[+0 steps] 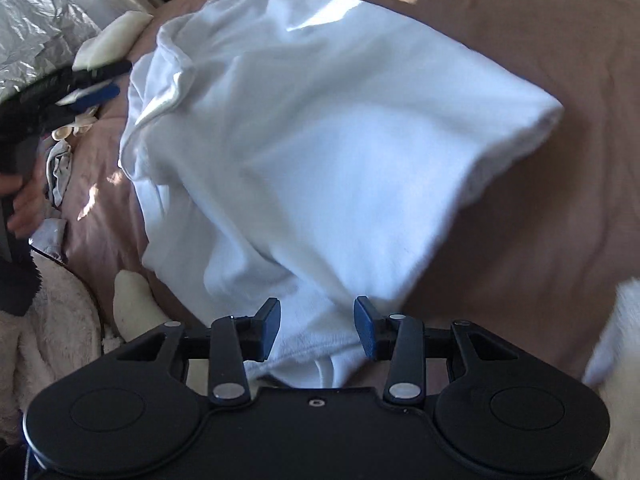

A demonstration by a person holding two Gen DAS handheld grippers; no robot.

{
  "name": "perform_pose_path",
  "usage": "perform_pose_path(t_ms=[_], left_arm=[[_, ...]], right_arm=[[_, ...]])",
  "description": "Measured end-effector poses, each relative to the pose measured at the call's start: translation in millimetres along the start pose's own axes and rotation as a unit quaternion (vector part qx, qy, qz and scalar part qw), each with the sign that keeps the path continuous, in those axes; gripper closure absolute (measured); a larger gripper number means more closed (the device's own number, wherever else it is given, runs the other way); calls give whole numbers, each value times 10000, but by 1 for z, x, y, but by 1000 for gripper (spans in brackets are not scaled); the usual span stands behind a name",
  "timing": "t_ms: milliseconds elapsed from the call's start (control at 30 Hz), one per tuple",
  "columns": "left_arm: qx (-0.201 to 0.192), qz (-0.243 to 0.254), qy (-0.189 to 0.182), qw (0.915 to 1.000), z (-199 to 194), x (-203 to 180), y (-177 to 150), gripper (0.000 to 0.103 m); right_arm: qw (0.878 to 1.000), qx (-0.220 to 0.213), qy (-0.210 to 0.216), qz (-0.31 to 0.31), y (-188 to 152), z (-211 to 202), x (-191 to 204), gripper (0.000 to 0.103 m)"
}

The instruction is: Fold clothes

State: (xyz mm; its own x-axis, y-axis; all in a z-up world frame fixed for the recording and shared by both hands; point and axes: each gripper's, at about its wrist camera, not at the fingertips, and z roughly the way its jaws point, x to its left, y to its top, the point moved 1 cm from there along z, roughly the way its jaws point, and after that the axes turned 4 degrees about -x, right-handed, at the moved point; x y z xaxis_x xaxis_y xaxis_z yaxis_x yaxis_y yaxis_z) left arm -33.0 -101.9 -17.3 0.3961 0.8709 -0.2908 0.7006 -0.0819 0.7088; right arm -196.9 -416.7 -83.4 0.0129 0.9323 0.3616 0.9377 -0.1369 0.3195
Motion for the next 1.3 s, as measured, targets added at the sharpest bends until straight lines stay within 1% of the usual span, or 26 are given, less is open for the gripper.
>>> perform_pose_path(t_ms=[100, 133, 167, 233, 300, 333, 367, 400, 433, 467, 500, 567, 667, 733, 767, 833, 867, 900, 933, 967, 1000, 1067, 1100, 1200, 1233, 1300], left_arm=[[406, 533, 212, 9975, 17, -21, -9, 30], [411, 641, 348, 9965, 23, -23, -10, 29], [417, 748, 484, 9952, 28, -24, -10, 23], [427, 957, 753, 9916, 38, -28, -11, 19], [435, 989, 920, 9899, 46, -23, -12, 20], [436, 1000, 1000, 9890, 50, -21, -12, 28], [395, 937, 1027, 9895, 49, -17, -11, 54], [373, 898, 1035, 9899, 48, -15, -9, 72], [311, 814, 1047, 9907, 44, -11, -6, 88], [248, 729, 1059, 9914, 40, -7, -4, 88], [182, 640, 1074, 9920, 36, -3, -2, 89], [-56, 330, 1205, 9922, 20, 8, 3, 91], [-388, -67, 1533, 9874, -10, 28, 7, 91], [-427, -543, 1513, 9861, -20, 48, 9, 91], [-390, -757, 1513, 9848, -21, 57, 8, 91], [-284, -978, 1577, 9822, -16, 67, 6, 91], [-223, -1037, 1592, 9815, -13, 70, 5, 91], [-162, -1095, 1606, 9808, -9, 73, 4, 91], [-105, -1144, 1622, 9801, -6, 75, 4, 91], [-116, -1035, 1659, 9806, -5, 73, 4, 91], [-127, -927, 1696, 9811, -4, 72, 5, 91], [-191, -599, 1870, 9804, -1, 65, 8, 91], [-283, -488, 1932, 9795, -2, 62, 9, 92], [-517, -610, 1706, 9821, -10, 63, 14, 92], [-541, -660, 1645, 9827, -12, 65, 14, 92], [-572, -776, 1541, 9833, -15, 69, 14, 92]], right_arm=[[9999, 26, 52, 94, -5, -1, -1, 55], [9998, 73, 29, 162, -7, 0, -3, 53], [9997, 120, 4, 231, -9, 0, -5, 52], [9988, 164, -29, 462, -12, 7, -8, 46], [9973, 122, 51, 727, -15, 12, -13, 46], [9962, 101, 91, 859, -16, 15, -15, 46], [9961, -5, 236, 852, -17, 15, -15, 46], [9963, -159, 426, 723, -17, 11, -17, 49], [9968, -255, 426, 620, -17, 12, -15, 70], [9972, -349, 422, 518, -17, 13, -13, 85], [9974, -410, 416, 427, -17, 11, -12, 90], [9971, -510, 457, 321, -18, 3, -11, 91], [9973, -532, 451, 237, -19, -18, -15, 91], [9985, -397, 381, 68, -19, -29, -19, 93], [9994, -208, 276, -58, -19, -31, -22, 93], [9990, 66, -185, -397, -23, -22, -15, 93], [9983, 22, -339, -469, -24, -18, -12, 93], [9979, -14, -342, -542, -25, -17, -9, 93], [9984, -115, -198, -526, -25, -19, -7, 93], [9987, -273, 34, -436, -23, -23, -5, 92], [9981, -398, 305, -355, -20, -26, -3, 89], [9960, -443, 657, -418, -15, -24, 8, 88], [9957, -431, 604, -549, -12, -20, 17, 88], [9903, -184, 385, -1322, -10, 2, 42, 85], [9886, -47, 287, -1478, -11, 10, 47, 74], [9862, 129, 108, -1645, -12, 27, 47, 61]])
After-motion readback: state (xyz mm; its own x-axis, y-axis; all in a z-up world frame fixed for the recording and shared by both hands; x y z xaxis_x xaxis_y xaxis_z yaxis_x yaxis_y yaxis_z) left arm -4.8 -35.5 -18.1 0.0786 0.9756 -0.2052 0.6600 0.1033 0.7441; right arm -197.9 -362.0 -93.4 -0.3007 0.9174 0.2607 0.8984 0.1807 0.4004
